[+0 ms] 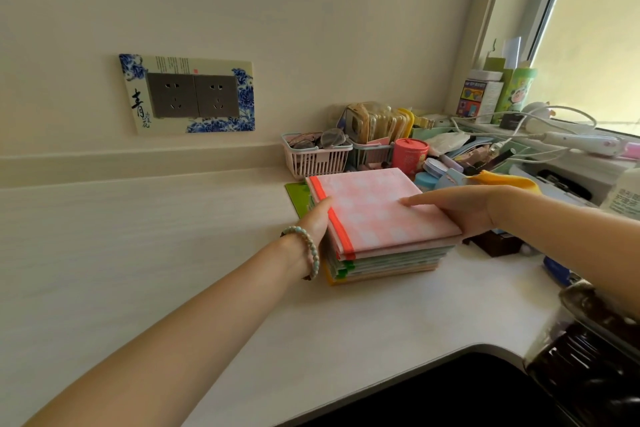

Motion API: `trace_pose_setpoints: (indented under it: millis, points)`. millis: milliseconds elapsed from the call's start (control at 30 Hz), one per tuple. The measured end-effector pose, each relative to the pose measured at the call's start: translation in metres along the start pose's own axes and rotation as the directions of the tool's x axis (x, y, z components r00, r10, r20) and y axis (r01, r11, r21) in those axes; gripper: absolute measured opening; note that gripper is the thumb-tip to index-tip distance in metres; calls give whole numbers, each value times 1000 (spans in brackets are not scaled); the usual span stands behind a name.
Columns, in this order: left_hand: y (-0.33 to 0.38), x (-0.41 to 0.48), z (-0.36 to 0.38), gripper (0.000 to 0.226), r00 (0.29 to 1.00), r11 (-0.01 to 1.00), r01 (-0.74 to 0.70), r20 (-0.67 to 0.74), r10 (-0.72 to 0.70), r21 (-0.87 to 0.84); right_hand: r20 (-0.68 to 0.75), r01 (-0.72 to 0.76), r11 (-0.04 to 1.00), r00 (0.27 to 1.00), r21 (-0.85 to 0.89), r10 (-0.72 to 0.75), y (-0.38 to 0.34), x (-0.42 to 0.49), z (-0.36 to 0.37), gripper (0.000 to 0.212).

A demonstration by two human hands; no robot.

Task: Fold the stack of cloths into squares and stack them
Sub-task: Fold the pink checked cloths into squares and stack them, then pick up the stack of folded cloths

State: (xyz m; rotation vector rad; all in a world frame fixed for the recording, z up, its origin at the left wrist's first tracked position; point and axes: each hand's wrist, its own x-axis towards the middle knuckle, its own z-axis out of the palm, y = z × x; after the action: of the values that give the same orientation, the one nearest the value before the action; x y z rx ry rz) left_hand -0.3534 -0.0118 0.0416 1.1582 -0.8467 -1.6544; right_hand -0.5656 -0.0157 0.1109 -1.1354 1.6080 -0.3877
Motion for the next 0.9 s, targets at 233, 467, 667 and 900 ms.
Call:
trace_pose_setpoints:
  millis: [233, 467, 667, 900]
  points:
    - [12, -22, -45, 44, 998, 1000, -1, -60, 2, 20, 55, 51, 999, 997, 18, -52, -10, -7, 52, 59]
    - [24, -65, -123, 45, 987, 996, -50, -150, 60, 71, 135, 105, 991, 984, 87, -116, -30, -10, 137, 41]
    - [25, -108, -172, 42, 971, 997, -80, -225, 79, 3, 119, 181, 976, 973, 125, -196, -48, -15, 204, 31]
    - [24, -145, -212, 43, 945, 991, -129, -299, 131, 27, 147, 200, 966, 963, 165, -224, -53, -28, 258, 35]
